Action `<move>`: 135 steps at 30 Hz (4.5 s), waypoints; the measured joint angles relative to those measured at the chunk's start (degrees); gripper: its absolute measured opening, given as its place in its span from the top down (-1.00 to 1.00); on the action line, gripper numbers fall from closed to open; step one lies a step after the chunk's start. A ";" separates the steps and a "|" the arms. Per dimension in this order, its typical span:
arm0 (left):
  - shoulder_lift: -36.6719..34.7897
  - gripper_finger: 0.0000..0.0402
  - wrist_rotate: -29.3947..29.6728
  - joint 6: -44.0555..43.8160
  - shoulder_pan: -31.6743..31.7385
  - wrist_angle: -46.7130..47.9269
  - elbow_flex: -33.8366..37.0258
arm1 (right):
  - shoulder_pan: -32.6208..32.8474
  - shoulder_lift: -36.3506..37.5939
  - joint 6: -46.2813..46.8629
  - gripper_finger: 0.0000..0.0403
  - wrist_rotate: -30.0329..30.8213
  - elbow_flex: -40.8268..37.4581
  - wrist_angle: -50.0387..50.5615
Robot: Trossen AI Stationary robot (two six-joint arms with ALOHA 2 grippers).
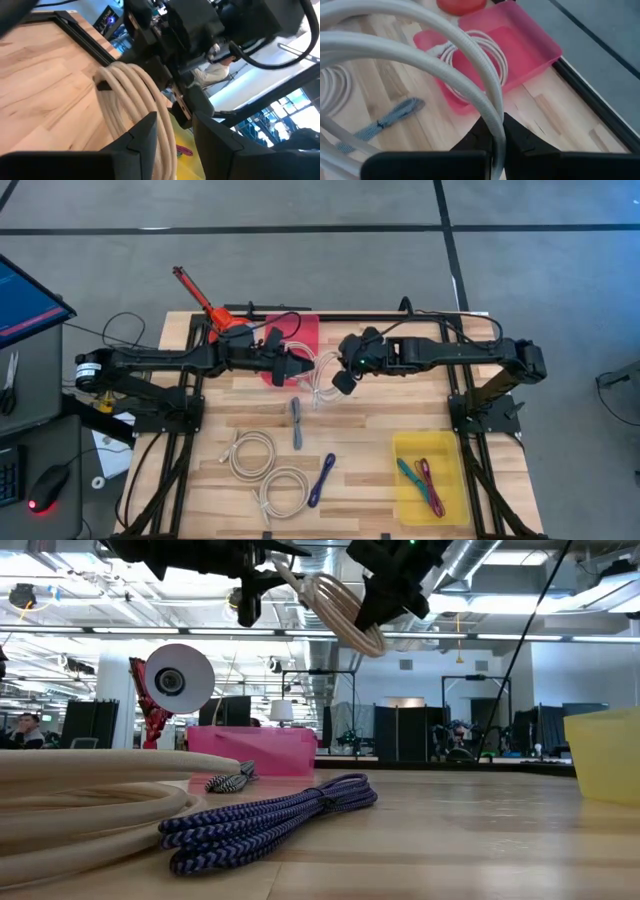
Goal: Pick & Place USB Port
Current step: Put the HDMI cable into the red bin, then put the black and white charger cable into the yellow bin
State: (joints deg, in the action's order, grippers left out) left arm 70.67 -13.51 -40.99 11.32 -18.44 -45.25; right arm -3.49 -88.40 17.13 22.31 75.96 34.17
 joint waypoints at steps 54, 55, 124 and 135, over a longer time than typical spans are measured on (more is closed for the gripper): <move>0.00 0.94 0.16 2.55 1.18 -0.77 0.02 | -1.95 1.46 -4.01 0.79 -2.67 0.02 -4.58; 0.06 0.94 0.12 3.09 1.35 -0.57 0.07 | -1.95 1.46 -3.99 0.73 -2.89 0.02 -3.91; -0.26 0.76 -5.27 21.54 5.54 0.46 -0.02 | 0.58 3.30 -0.58 -0.42 -11.25 0.02 24.01; -8.66 0.96 3.79 30.04 -4.63 11.86 -1.27 | 2.73 3.30 -0.60 -0.42 -12.02 0.02 22.77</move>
State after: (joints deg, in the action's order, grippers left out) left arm 62.02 -9.72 -10.95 6.69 -6.57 -46.52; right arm -0.75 -85.10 16.53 10.29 75.99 56.93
